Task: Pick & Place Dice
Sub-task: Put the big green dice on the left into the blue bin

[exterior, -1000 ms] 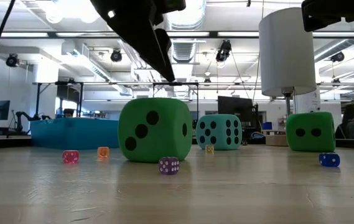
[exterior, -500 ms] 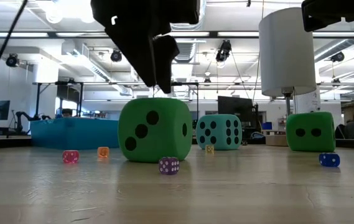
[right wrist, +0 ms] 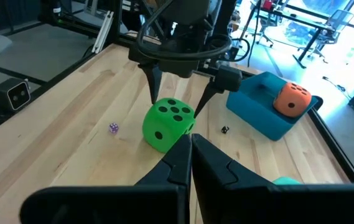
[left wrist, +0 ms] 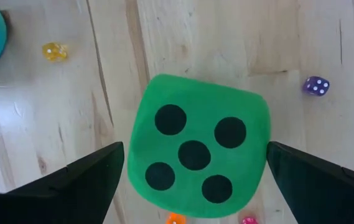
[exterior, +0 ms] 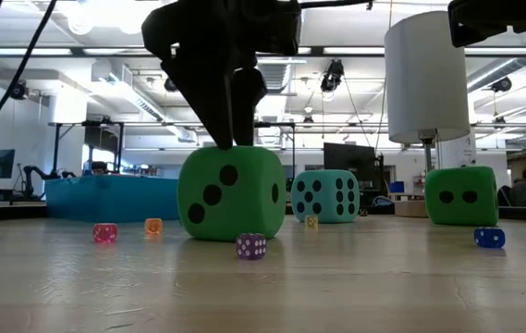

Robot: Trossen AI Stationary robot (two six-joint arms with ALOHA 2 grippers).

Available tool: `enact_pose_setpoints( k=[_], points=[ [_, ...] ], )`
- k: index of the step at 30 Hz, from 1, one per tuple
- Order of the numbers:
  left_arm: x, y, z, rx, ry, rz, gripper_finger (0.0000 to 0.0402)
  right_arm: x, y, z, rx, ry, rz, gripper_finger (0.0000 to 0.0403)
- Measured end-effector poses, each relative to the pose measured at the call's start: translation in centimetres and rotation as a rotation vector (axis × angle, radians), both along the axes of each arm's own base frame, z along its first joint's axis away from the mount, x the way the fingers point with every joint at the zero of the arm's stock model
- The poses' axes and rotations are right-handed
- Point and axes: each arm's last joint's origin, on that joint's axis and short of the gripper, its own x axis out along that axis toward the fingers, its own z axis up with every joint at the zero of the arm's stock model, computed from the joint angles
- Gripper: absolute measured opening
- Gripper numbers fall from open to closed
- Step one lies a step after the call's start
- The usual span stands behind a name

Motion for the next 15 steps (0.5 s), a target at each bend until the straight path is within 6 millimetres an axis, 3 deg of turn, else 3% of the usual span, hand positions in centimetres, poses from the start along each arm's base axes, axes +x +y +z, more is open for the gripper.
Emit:
enact_pose_setpoints(
  k=[15],
  points=[
    [-0.13, 0.24, -0.34, -0.009, 0.016, 0.006, 0.0397, 0.0, 0.0, 0.0, 0.0, 0.0, 0.0, 0.0008]
  ],
)
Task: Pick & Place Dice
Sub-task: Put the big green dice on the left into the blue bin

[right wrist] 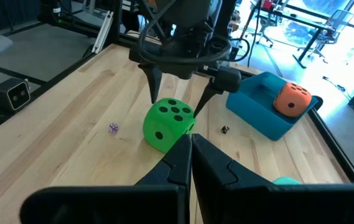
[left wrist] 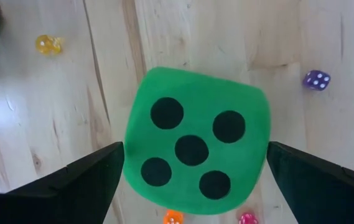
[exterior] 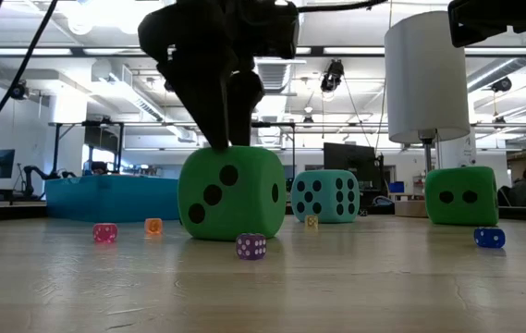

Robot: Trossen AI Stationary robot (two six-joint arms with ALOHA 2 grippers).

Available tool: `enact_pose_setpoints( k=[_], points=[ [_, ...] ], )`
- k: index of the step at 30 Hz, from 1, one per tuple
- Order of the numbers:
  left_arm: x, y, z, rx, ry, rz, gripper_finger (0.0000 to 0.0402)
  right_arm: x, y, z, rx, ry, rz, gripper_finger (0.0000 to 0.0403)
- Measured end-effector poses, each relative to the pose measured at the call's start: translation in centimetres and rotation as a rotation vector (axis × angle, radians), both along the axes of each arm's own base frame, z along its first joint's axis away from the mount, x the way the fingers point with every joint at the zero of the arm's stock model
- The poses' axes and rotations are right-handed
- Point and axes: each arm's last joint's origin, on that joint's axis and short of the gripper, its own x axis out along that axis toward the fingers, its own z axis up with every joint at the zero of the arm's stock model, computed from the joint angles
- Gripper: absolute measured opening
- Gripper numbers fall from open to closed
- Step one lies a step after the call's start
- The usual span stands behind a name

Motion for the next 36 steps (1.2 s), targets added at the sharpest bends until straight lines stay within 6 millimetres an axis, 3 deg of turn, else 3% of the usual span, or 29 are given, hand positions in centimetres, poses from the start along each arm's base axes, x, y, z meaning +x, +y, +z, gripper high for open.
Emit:
enact_pose_setpoints(
  k=[13, 36],
  points=[
    [-0.15, 0.48, -0.87, -0.029, 0.005, 0.004, 0.0396, 0.0, 0.0, 0.0, 0.0, 0.0, 0.0, 0.0008],
    [0.23, 0.28, 0.01, -0.042, -0.02, -0.024, 0.0396, 0.0, 0.0, 0.01, 0.0, 0.0, 0.0, 0.0008]
  ],
)
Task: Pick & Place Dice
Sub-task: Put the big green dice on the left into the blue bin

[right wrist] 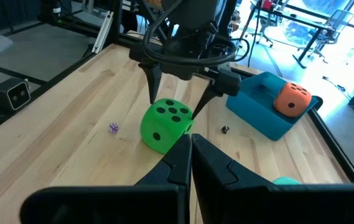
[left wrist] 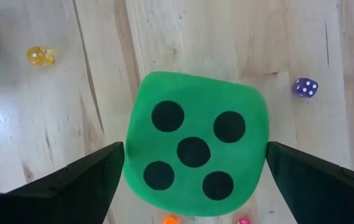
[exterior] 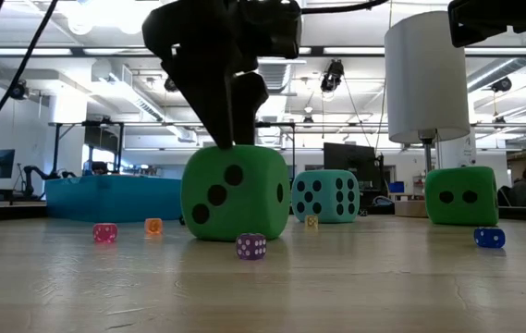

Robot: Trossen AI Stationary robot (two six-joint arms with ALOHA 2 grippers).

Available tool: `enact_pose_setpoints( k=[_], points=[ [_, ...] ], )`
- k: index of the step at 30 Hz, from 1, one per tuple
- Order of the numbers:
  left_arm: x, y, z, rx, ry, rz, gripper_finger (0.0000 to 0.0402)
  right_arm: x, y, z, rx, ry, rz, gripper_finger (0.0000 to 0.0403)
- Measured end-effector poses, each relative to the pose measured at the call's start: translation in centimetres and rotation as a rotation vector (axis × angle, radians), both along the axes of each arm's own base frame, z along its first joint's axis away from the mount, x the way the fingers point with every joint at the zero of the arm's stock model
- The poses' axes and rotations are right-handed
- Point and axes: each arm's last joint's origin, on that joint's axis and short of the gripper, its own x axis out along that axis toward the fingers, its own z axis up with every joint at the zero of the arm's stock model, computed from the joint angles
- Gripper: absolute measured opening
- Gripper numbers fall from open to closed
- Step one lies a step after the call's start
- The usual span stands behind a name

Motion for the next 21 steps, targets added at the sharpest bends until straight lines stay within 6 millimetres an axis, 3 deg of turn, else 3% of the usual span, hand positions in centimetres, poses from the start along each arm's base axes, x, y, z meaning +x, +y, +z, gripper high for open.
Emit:
enact_pose_setpoints(
  k=[21],
  points=[
    [-0.2, 0.0, -1.2, -0.011, -0.005, -0.004, 0.0396, 0.0, 0.0, 0.0, 0.0, 0.0, 0.0, 0.0008]
  ],
)
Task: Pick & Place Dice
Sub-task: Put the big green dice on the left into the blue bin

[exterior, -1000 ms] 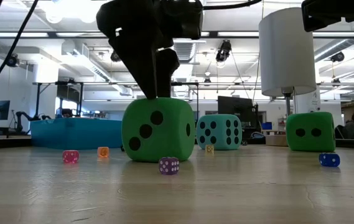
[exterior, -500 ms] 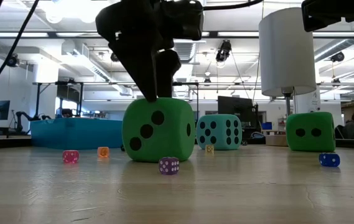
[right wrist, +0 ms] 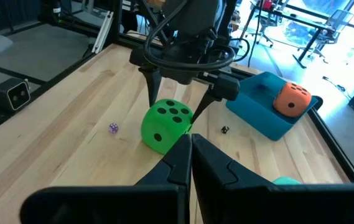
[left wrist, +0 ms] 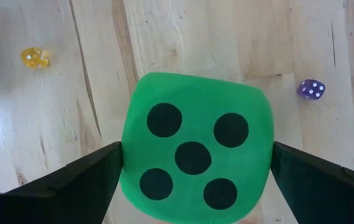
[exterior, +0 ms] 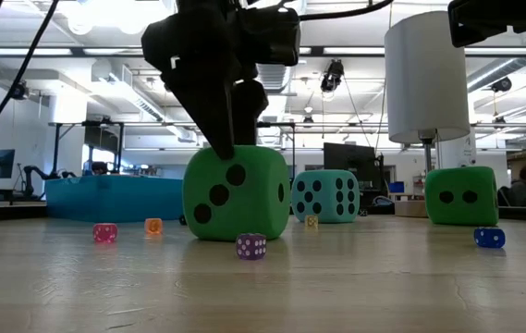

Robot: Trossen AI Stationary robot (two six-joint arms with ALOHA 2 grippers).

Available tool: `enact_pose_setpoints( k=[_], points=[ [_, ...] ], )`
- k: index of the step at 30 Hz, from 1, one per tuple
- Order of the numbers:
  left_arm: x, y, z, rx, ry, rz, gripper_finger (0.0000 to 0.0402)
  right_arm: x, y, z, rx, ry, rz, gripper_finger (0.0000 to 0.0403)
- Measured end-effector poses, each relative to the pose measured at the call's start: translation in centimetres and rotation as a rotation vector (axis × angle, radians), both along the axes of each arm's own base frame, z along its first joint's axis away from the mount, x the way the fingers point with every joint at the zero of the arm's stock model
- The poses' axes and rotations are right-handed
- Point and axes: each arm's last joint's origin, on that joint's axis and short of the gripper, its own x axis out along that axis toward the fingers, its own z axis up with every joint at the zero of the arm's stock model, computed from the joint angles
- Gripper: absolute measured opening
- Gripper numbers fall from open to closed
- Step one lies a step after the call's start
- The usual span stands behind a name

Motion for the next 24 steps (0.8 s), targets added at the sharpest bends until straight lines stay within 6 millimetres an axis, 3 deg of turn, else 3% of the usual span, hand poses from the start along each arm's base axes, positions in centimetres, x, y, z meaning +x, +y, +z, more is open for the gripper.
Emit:
enact_pose_setpoints(
  k=[12, 24],
  points=[
    [0.01, 0.0, -0.01, -0.008, -0.002, 0.012, 0.0395, 0.0, 0.0, 0.0, 0.0, 0.0, 0.0, 0.0008],
    [0.01, -0.02, -0.03, -0.014, -0.001, 0.026, 0.0355, 0.0, 0.0, 0.0, 0.0, 0.0, 0.0, 0.0008]
  ],
)
